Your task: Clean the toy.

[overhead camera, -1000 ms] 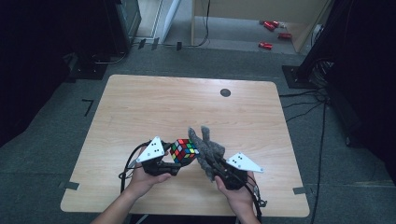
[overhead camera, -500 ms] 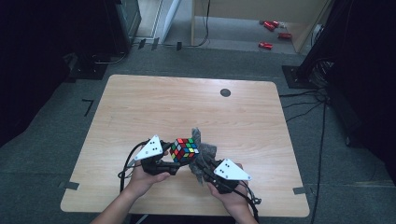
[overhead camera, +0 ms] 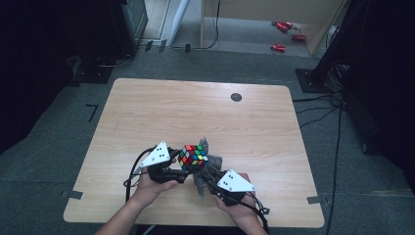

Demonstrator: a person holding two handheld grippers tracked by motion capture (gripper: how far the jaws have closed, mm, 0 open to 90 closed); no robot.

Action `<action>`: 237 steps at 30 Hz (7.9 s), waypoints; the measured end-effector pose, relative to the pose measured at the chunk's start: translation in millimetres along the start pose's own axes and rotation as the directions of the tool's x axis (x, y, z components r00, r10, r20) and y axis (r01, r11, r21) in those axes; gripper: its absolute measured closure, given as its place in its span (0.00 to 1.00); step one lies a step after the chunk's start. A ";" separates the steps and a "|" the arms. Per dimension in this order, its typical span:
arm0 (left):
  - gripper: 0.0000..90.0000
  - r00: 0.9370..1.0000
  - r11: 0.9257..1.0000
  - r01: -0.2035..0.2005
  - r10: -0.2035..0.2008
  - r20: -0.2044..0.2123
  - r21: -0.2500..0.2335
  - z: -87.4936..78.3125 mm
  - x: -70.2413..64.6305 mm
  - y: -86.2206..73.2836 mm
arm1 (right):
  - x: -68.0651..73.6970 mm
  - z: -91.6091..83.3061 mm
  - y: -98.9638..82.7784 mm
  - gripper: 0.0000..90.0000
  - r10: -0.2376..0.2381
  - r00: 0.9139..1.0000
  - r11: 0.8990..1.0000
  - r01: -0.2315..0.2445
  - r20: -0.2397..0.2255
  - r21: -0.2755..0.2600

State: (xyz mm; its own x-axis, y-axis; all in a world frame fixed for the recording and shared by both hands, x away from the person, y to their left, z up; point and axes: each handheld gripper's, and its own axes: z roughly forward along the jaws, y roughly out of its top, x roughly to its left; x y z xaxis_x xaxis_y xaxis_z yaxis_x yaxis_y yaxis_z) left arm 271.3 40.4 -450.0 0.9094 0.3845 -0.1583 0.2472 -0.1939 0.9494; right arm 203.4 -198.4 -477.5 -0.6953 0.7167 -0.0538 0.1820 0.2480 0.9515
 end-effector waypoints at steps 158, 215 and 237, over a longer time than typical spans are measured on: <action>0.39 0.999 0.999 0.044 -0.044 -0.020 0.022 -6.2 11.7 -4.9 | -22.7 -5.3 -5.4 0.84 -0.012 0.996 0.999 0.016 0.088 -0.046; 0.39 0.983 0.974 0.180 -0.183 0.009 0.141 14.4 1.9 13.3 | -4.7 8.2 -10.2 0.22 -0.308 0.944 0.930 0.325 0.121 -0.170; 0.39 0.984 0.966 0.165 -0.175 0.035 0.198 19.1 4.6 8.5 | -1.6 7.9 -15.0 0.35 -0.411 0.906 0.891 0.422 0.100 -0.167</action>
State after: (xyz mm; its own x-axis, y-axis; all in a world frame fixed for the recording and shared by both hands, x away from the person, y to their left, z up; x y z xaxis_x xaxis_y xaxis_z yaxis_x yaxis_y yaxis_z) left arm 284.0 23.2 -447.9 0.8632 0.3808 -0.3315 0.4551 -0.3026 0.8375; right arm 207.2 -198.1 -494.1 -0.6353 0.6129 -0.4699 -0.2476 0.4146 0.8756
